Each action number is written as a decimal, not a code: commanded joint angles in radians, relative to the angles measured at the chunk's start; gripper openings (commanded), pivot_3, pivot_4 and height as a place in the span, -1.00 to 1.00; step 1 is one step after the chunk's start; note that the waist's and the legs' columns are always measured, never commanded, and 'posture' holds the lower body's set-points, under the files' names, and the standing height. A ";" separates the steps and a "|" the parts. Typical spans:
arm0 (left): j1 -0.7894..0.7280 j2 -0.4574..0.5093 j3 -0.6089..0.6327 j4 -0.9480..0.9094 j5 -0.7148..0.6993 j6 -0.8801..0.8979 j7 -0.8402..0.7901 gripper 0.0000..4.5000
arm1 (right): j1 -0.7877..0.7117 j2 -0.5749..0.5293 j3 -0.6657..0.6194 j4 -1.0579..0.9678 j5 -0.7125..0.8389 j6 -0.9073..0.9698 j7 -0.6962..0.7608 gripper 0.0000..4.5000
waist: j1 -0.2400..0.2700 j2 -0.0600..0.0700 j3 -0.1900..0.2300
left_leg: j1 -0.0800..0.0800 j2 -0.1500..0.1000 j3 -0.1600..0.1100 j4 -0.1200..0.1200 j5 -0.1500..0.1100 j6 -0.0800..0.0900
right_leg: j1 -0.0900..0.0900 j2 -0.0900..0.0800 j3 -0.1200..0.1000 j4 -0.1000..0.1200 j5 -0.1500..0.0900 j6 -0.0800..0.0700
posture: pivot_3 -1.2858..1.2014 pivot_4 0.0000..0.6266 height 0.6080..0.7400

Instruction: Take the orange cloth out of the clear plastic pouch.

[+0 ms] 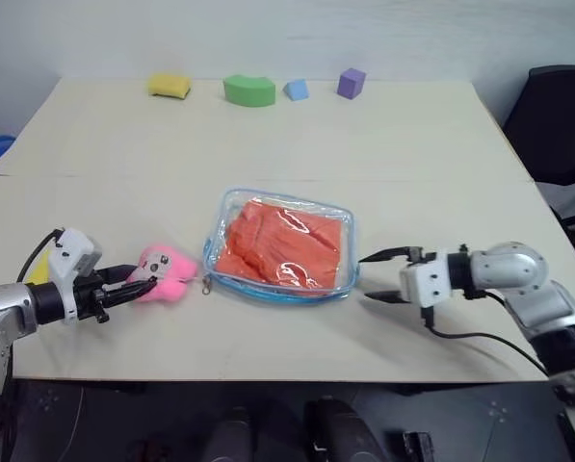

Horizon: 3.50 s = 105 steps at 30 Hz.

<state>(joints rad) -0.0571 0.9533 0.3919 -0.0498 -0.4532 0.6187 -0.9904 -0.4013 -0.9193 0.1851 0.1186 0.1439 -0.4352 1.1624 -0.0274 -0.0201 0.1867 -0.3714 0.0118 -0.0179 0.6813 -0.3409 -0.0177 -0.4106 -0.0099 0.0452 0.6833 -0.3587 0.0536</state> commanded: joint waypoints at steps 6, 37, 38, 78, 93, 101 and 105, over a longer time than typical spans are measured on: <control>-0.139 0.159 0.074 0.035 -0.083 0.039 -0.116 0.17 | 0.249 -0.146 -0.245 -0.522 0.422 0.587 -0.037 0.62 | 0.000 0.000 0.000 | 0.001 0.000 -0.001 0.000 0.000 0.000 | 0.001 0.000 0.000 0.000 0.000 0.000 | 0.03 -0.52 1.00; -0.514 -0.089 -0.627 -0.031 0.341 -0.552 -0.303 0.17 | 0.381 -0.073 -0.339 -0.819 0.556 0.935 -0.240 0.62 | 0.002 0.000 0.000 | 0.000 -0.001 0.000 0.001 0.000 0.000 | 0.001 0.002 0.001 -0.001 0.000 0.000 | 0.03 -0.52 1.00; -0.513 -0.082 -0.628 -0.032 0.352 -0.557 -0.304 0.17 | 0.381 -0.072 -0.338 -0.820 0.554 0.935 -0.238 0.62 | 0.002 0.000 0.000 | 0.000 -0.001 0.000 0.001 0.000 0.000 | 0.001 0.002 0.001 -0.001 0.000 0.000 | 0.03 -0.52 1.00; -0.460 -0.412 -0.575 -0.261 0.080 0.042 0.069 -1.00 | 0.134 0.192 0.072 -0.556 -0.055 0.746 -0.424 -0.71 | 0.001 0.000 0.000 | 0.000 -0.001 0.000 0.002 0.003 -0.006 | 0.000 0.001 0.002 0.002 0.000 0.001 | 0.03 -0.52 1.00; -0.493 -0.435 -0.587 -0.235 0.088 0.027 0.094 -1.00 | 0.111 0.260 0.096 -0.505 -0.192 0.709 -0.443 0.26 | 0.002 0.000 0.000 | 0.000 -0.001 0.000 0.002 0.003 -0.006 | 0.000 0.001 0.002 0.002 0.000 0.001 | 0.03 -0.52 1.00; -0.508 -0.447 -0.585 -0.238 0.077 0.034 0.096 -1.00 | 0.094 0.273 0.118 -0.460 -0.246 0.683 -0.450 0.26 | 0.002 -0.001 0.000 | 0.000 -0.001 0.000 0.002 0.003 -0.006 | 0.000 0.001 0.002 0.002 0.000 0.001 | 0.03 -0.52 1.00; -0.513 -0.453 -0.585 -0.246 0.072 0.042 0.097 -1.00 | 0.074 0.297 0.150 -0.393 -0.328 0.640 -0.491 0.26 | 0.001 0.000 0.000 | 0.000 -0.001 0.000 0.002 0.003 -0.006 | 0.000 0.001 0.002 0.002 0.000 0.001 | 0.03 -0.52 1.00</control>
<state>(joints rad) -0.5474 0.5064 -0.1973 -0.2617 -0.3648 0.6666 -0.8916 -0.3190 -0.6291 0.3206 -0.2758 -0.1535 0.2356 0.6892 -0.0262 -0.0206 0.1868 -0.3712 0.0104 -0.0174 0.6833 -0.3375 -0.0238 -0.4108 -0.0083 0.0470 0.6860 -0.3584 0.0541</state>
